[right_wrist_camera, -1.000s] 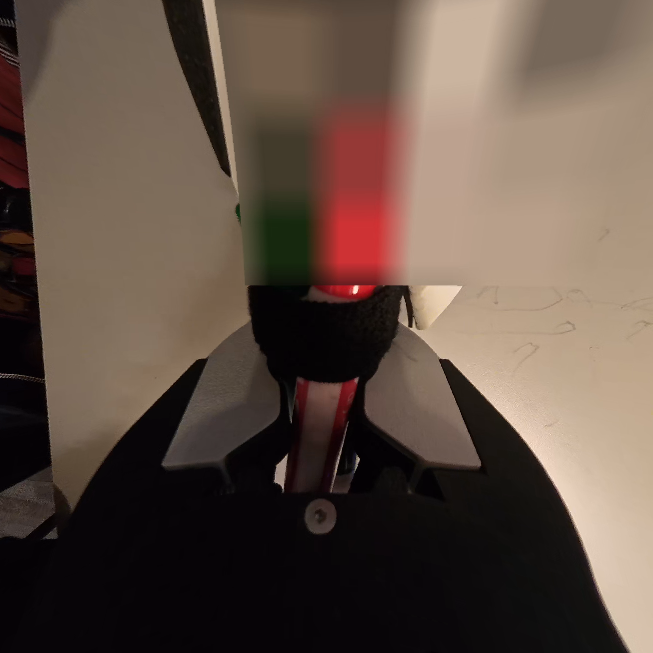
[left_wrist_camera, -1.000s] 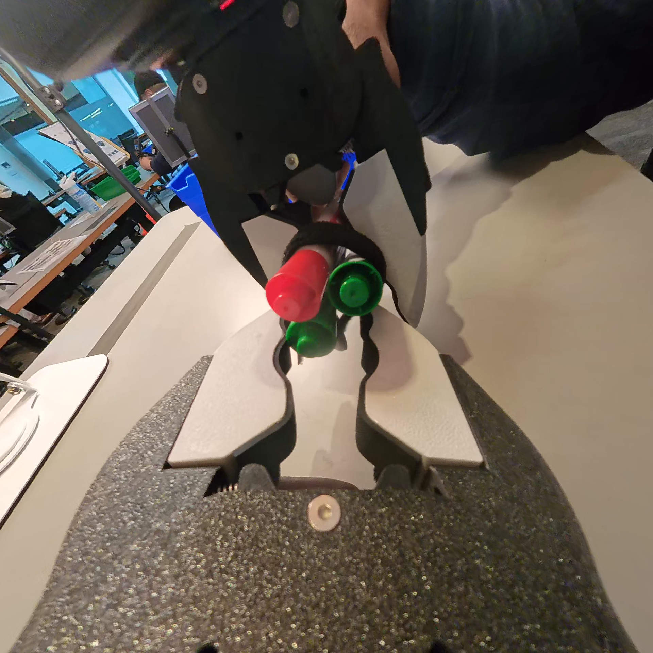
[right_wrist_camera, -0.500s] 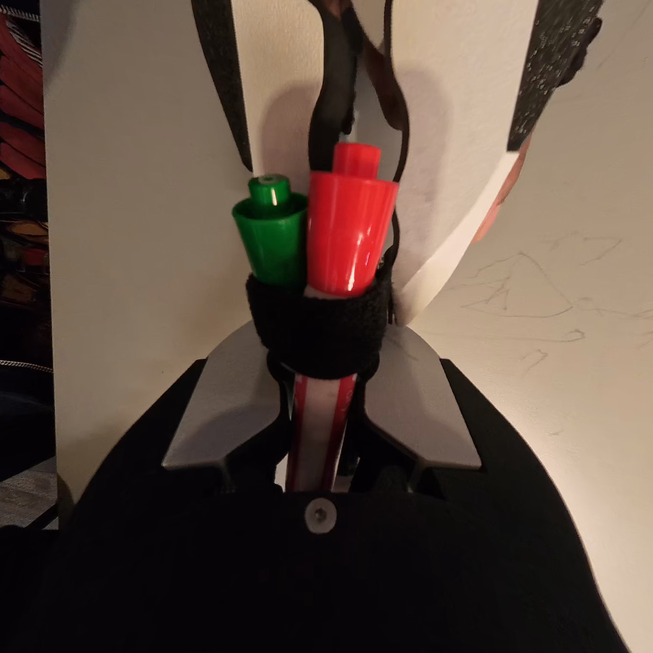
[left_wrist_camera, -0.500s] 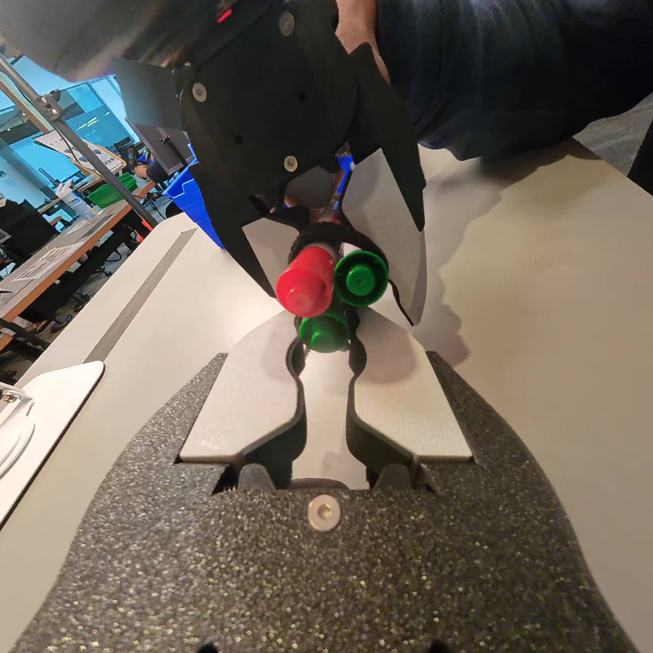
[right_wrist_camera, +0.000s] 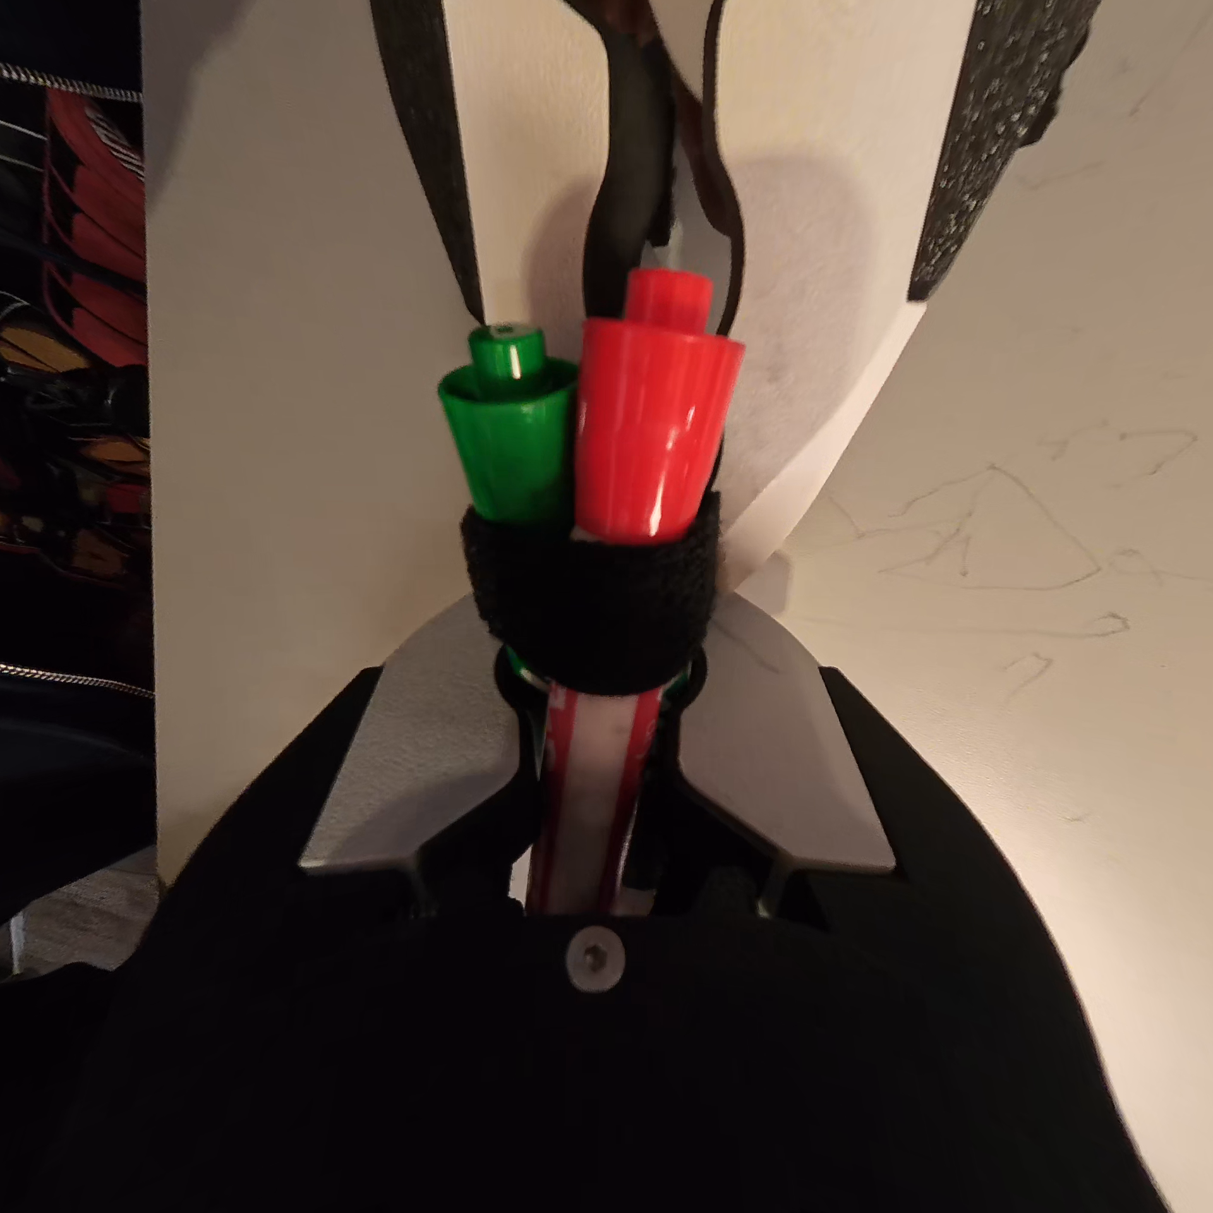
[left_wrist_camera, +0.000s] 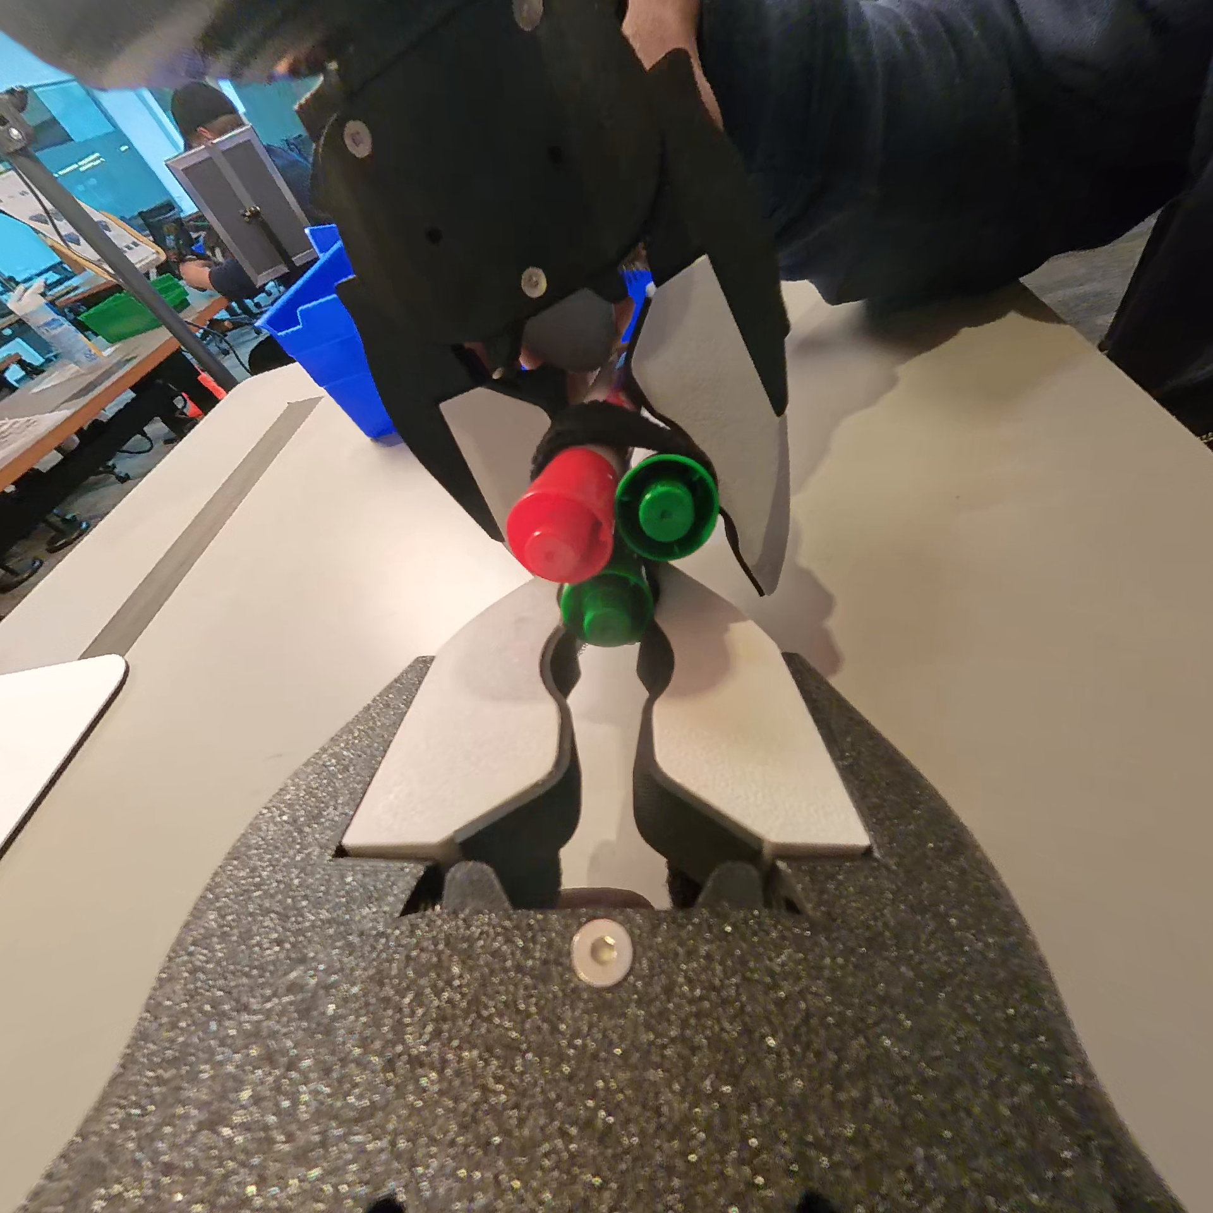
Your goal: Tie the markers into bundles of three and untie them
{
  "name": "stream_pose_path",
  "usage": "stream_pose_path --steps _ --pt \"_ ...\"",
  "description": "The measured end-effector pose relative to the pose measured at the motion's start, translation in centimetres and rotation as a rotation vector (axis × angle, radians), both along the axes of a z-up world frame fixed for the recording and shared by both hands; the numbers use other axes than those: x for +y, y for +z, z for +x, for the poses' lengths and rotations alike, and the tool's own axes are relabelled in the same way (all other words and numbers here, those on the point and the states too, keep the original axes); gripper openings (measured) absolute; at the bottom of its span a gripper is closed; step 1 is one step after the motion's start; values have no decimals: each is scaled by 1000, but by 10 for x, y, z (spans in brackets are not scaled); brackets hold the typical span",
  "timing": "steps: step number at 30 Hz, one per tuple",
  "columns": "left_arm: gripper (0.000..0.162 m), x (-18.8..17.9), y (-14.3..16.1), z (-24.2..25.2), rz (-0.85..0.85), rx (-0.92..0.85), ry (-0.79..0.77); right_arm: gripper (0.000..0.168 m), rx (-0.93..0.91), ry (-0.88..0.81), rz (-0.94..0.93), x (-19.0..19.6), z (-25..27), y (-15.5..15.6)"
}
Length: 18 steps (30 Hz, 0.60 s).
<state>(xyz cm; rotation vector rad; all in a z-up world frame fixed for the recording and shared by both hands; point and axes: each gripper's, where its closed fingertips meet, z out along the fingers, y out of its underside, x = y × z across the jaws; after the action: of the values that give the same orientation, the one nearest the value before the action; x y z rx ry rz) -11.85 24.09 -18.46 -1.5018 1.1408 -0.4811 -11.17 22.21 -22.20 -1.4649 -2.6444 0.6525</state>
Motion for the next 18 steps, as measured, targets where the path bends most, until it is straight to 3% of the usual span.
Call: stream_pose_path --steps 18 --pt "16 1 -6 -3 -43 48 14 41 -21 -17 2 1 0 -3"
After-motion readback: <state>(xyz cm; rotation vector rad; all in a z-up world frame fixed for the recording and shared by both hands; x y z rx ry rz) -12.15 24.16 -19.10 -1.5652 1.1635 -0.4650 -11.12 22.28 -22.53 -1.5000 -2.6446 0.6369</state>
